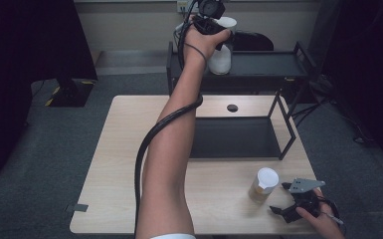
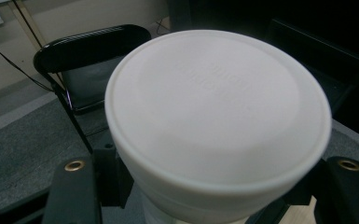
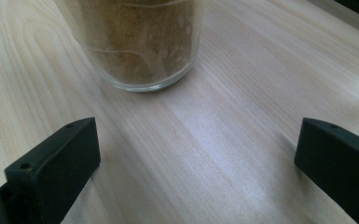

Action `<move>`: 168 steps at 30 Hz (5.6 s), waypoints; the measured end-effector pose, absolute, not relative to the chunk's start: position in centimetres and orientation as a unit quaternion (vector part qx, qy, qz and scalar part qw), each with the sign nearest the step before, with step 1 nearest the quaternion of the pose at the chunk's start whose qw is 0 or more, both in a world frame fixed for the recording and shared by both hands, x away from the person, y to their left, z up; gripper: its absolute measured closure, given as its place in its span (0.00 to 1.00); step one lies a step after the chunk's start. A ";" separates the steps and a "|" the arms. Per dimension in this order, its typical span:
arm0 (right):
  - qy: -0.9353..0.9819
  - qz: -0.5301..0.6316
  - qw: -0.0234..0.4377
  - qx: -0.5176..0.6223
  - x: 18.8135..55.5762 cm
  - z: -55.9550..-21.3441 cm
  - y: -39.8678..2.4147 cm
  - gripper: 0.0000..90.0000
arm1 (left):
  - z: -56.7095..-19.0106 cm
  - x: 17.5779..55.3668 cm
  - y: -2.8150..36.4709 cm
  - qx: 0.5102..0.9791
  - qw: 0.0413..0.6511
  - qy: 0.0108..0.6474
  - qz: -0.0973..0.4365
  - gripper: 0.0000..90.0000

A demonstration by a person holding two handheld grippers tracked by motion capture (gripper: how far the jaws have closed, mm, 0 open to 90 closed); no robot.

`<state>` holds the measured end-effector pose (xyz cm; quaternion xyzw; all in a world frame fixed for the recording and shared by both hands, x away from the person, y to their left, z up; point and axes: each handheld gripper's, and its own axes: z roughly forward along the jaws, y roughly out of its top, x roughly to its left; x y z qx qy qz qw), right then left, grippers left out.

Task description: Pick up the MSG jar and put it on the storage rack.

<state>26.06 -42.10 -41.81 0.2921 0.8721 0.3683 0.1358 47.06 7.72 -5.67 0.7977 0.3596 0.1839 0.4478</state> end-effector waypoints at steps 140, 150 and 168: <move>0.871 0.368 0.138 0.295 26.0 -41.8 -42.0 0.00 | -31.7 36.7 15.6 0.795 0.499 0.335 0.083 0.01; 0.871 0.368 0.138 0.295 26.0 -41.8 -42.0 0.00 | -33.8 35.9 15.9 0.802 0.484 0.341 0.084 0.02; 0.870 0.368 0.138 0.296 25.9 -41.8 -42.0 0.00 | -37.3 34.4 16.8 0.812 0.457 0.352 0.089 0.02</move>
